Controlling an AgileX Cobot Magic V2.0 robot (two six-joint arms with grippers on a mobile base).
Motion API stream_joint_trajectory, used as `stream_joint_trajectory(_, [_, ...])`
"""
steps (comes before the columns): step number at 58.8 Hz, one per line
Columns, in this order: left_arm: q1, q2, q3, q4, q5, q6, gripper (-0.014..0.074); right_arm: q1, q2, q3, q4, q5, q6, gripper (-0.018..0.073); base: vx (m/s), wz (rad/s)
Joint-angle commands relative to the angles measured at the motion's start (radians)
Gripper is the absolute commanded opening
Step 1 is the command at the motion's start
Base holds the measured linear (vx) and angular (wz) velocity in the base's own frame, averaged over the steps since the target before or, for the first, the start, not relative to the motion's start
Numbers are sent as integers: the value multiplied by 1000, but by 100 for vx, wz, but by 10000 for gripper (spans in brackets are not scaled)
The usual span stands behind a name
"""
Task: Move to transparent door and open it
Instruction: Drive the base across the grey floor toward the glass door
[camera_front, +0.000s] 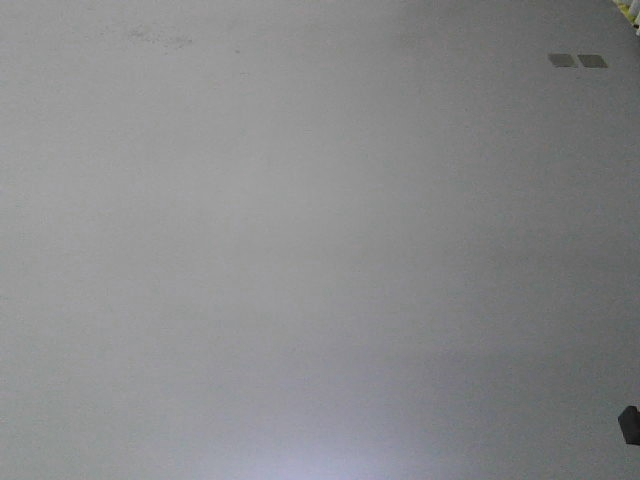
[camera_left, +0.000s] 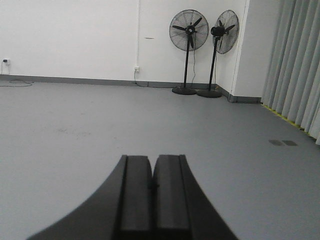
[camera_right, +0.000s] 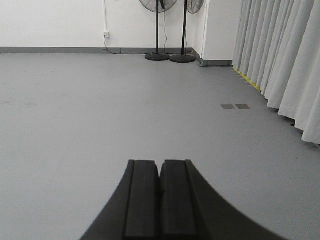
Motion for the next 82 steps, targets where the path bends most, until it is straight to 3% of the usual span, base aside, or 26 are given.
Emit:
stream_joint_trajectory(1, [0,-12,30,-8,-85,-7,-6,-2,-14,13,0,-81,-7,-8,0,0])
stream_joint_trajectory(82, [0,-12,30,-8,-85,-7,-6,-2,-14,13,0,-84,-7,-8,8,-3])
